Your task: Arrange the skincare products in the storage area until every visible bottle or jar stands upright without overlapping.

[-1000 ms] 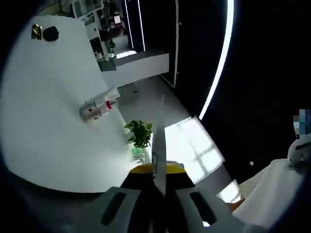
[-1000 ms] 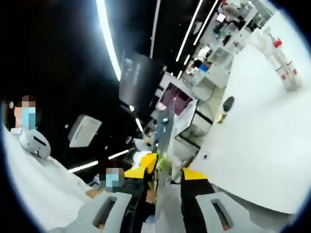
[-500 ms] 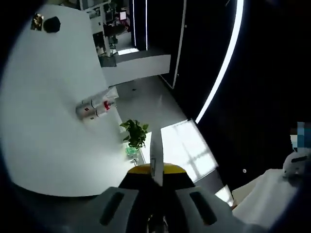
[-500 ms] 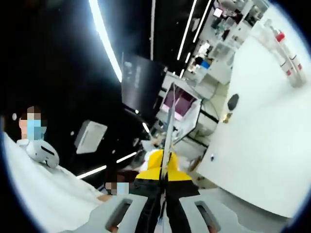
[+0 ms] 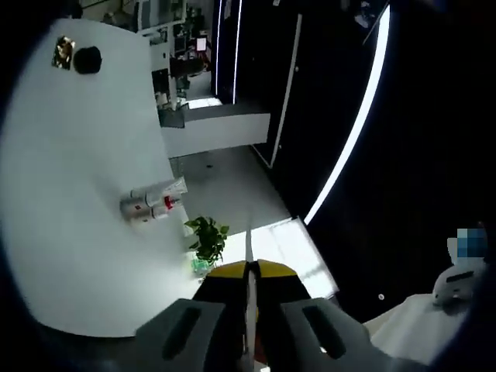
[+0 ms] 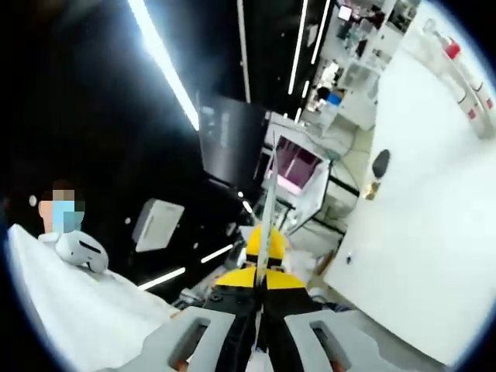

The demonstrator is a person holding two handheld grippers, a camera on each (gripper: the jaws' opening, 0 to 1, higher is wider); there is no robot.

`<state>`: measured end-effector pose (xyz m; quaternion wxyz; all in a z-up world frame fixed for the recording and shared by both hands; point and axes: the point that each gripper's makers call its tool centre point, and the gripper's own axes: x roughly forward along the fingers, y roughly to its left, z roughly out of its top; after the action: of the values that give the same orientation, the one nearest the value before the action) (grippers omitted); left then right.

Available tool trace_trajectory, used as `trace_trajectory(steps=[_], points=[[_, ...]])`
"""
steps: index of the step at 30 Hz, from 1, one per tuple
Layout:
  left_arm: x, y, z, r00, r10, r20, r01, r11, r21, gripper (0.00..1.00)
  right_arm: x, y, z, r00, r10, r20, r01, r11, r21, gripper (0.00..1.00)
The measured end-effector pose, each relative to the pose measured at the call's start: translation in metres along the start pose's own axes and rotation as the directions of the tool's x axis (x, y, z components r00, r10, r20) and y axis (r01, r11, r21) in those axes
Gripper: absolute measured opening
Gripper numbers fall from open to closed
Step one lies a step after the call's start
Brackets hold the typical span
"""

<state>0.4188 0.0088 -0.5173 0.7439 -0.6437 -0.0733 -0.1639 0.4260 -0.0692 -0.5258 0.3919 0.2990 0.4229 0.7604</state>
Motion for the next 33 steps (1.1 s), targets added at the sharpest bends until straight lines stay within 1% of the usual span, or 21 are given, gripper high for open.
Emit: trace_trajectory(steps=[1,2,5,7,8,9,10,11,12,14,15,16,17,19,22,24,26,29,31,32,33], points=[[0.002,-0.002,0.002,1.000,-0.020,0.014,0.021,0.997,-0.077,0.00,0.001,0.000,0.001,1.000,0.005,0.009,-0.005,1.000,-0.004,0.00],[0.003,-0.002,0.002,0.999,-0.031,0.018,0.032,0.995,-0.096,0.00,0.002,0.001,0.002,1.000,0.007,0.016,-0.007,1.000,-0.003,0.00],[0.005,0.001,0.000,1.000,-0.023,0.020,0.024,0.999,-0.045,0.01,0.002,-0.001,0.004,0.999,-0.002,0.035,0.002,1.000,-0.001,0.00],[0.005,0.004,-0.014,0.997,-0.011,-0.071,0.009,0.999,-0.033,0.09,0.002,-0.004,0.004,0.999,-0.007,0.045,0.007,1.000,0.001,0.00],[0.007,0.005,-0.025,0.992,0.000,-0.128,-0.001,1.000,-0.003,0.15,0.002,-0.006,0.005,0.999,-0.013,0.047,0.013,1.000,0.002,0.00],[0.009,0.006,-0.033,0.986,0.013,-0.165,-0.011,1.000,0.016,0.22,0.002,-0.008,0.004,0.998,-0.020,0.051,0.020,1.000,0.004,0.00],[0.011,0.009,-0.042,0.978,0.041,-0.202,-0.034,0.999,0.037,0.33,0.003,-0.010,0.004,0.998,-0.023,0.053,0.022,1.000,0.010,0.00],[0.012,0.013,-0.049,0.970,0.062,-0.235,-0.052,0.997,0.051,0.38,0.005,-0.011,0.003,0.998,-0.024,0.053,0.023,1.000,0.017,0.00],[0.012,0.018,-0.058,0.955,0.094,-0.280,-0.070,0.993,0.096,0.38,0.007,-0.012,0.002,0.999,-0.021,0.044,0.020,0.999,0.027,0.00],[0.009,0.026,-0.066,0.936,0.134,-0.326,-0.090,0.985,0.147,0.16,0.012,-0.011,-0.001,1.000,-0.020,0.022,0.019,0.999,0.028,0.00],[0.008,0.029,-0.067,0.932,0.146,-0.332,-0.105,0.985,0.136,0.05,0.014,-0.012,-0.002,1.000,-0.022,0.007,0.021,0.999,0.027,0.00],[0.010,0.020,-0.057,0.958,0.086,-0.273,-0.080,0.996,0.035,0.00,0.014,-0.018,-0.002,0.999,-0.044,0.000,0.044,0.999,0.015,0.00],[0.009,0.029,-0.046,0.972,0.107,-0.207,-0.108,0.994,0.010,0.00,0.014,-0.018,-0.001,0.999,-0.035,0.001,0.035,0.999,0.022,0.00],[0.007,0.026,-0.042,0.980,0.082,-0.182,-0.086,0.996,-0.014,0.00,0.013,-0.019,0.000,0.999,-0.036,-0.013,0.036,0.999,0.014,0.00],[0.003,0.029,-0.035,0.982,0.085,-0.171,-0.090,0.996,-0.022,0.00,0.011,-0.020,-0.004,0.998,-0.033,-0.049,0.034,0.999,0.017,0.00],[0.004,0.031,-0.035,0.978,0.104,-0.183,-0.106,0.994,0.000,0.00,0.010,-0.024,-0.005,0.998,-0.048,-0.050,0.049,0.999,0.015,0.00],[0.006,0.033,-0.034,0.975,0.115,-0.189,-0.117,0.993,0.003,0.00,0.009,-0.029,-0.005,0.997,-0.071,-0.036,0.071,0.997,-0.019,0.01],[0.010,0.039,-0.030,0.971,0.136,-0.198,-0.140,0.990,-0.003,0.00,0.005,-0.038,-0.001,0.992,-0.128,-0.008,0.127,0.988,-0.083,0.06],[0.012,0.043,-0.022,0.972,0.148,-0.182,-0.151,0.989,-0.002,0.00,-0.002,-0.041,0.000,0.988,-0.153,-0.003,0.152,0.982,-0.109,0.11],[0.014,0.045,-0.016,0.973,0.156,-0.172,-0.159,0.987,-0.003,0.00,-0.007,-0.045,0.004,0.984,-0.180,0.013,0.180,0.976,-0.120,0.17],[0.014,0.047,-0.012,0.972,0.165,-0.165,-0.167,0.986,0.000,0.00,-0.014,-0.050,0.009,0.974,-0.224,0.037,0.226,0.963,-0.149,0.23]])
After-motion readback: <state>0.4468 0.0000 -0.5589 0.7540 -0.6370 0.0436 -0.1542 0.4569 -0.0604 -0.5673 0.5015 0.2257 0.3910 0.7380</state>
